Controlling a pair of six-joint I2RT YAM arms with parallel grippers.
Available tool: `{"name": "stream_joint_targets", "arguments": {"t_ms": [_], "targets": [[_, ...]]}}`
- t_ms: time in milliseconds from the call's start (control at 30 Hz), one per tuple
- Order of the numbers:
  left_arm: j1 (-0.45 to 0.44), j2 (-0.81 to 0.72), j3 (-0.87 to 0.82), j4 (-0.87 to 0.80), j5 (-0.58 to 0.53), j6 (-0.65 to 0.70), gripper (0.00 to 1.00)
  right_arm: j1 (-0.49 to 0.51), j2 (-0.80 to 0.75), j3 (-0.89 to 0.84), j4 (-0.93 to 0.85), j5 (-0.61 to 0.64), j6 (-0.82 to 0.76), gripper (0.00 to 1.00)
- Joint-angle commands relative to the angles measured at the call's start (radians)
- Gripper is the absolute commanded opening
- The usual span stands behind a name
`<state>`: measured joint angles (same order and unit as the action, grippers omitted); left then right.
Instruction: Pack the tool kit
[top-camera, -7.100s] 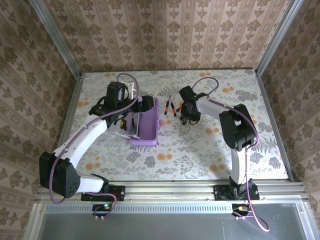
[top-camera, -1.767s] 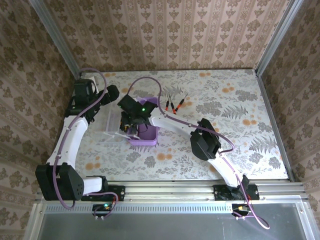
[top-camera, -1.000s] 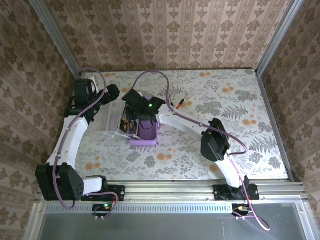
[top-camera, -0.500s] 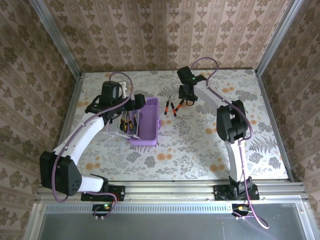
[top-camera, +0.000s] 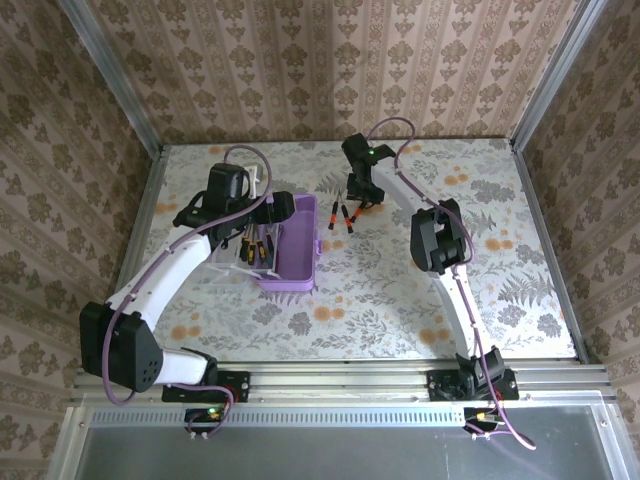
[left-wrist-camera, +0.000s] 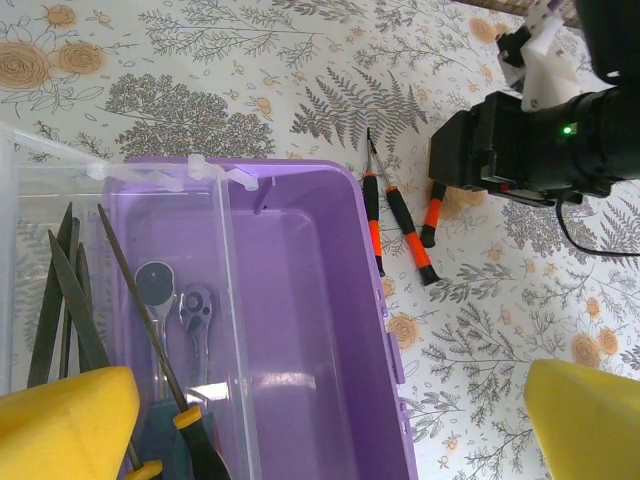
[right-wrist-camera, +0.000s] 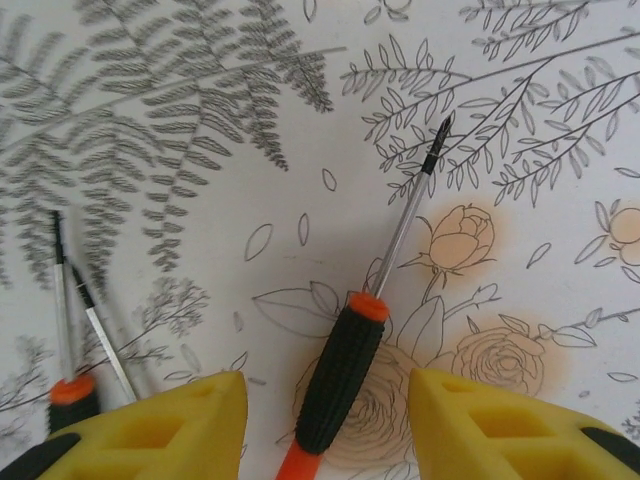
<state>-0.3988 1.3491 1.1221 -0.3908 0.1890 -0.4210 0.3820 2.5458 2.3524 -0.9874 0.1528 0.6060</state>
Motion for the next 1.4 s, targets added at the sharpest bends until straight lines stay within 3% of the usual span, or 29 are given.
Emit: {"name": "stream_joint_targets", "arguments": {"t_ms": [0,133,267,467,667,1067,1367], "targets": [[-0.006,-0.02,0.038,-0.007,-0.001,0.024,1.0,-0.009,0.047,0.043,-0.103,0.038,0.031,0.46],[-0.008,-0.025,0.039,-0.003,0.004,0.021,1.0,-0.031,0.058,0.045,-0.086,0.008,0.043,0.38],[-0.008,-0.027,0.037,-0.003,0.003,0.023,1.0,-0.05,0.053,0.027,-0.075,-0.011,0.045,0.21],[-0.011,-0.019,0.038,0.0,0.018,0.026,1.0,-0.061,-0.052,-0.094,0.003,-0.01,0.036,0.06],[-0.018,0.01,0.039,0.025,0.115,0.031,1.0,-0.061,-0.265,-0.322,0.168,-0.022,0.023,0.05],[-0.108,0.199,0.049,0.144,0.525,-0.035,0.91,0.07,-0.681,-0.784,0.502,-0.175,0.119,0.04],[-0.16,0.236,0.045,0.145,0.512,-0.025,0.83,0.205,-0.789,-0.874,0.629,-0.207,0.223,0.03]]}}
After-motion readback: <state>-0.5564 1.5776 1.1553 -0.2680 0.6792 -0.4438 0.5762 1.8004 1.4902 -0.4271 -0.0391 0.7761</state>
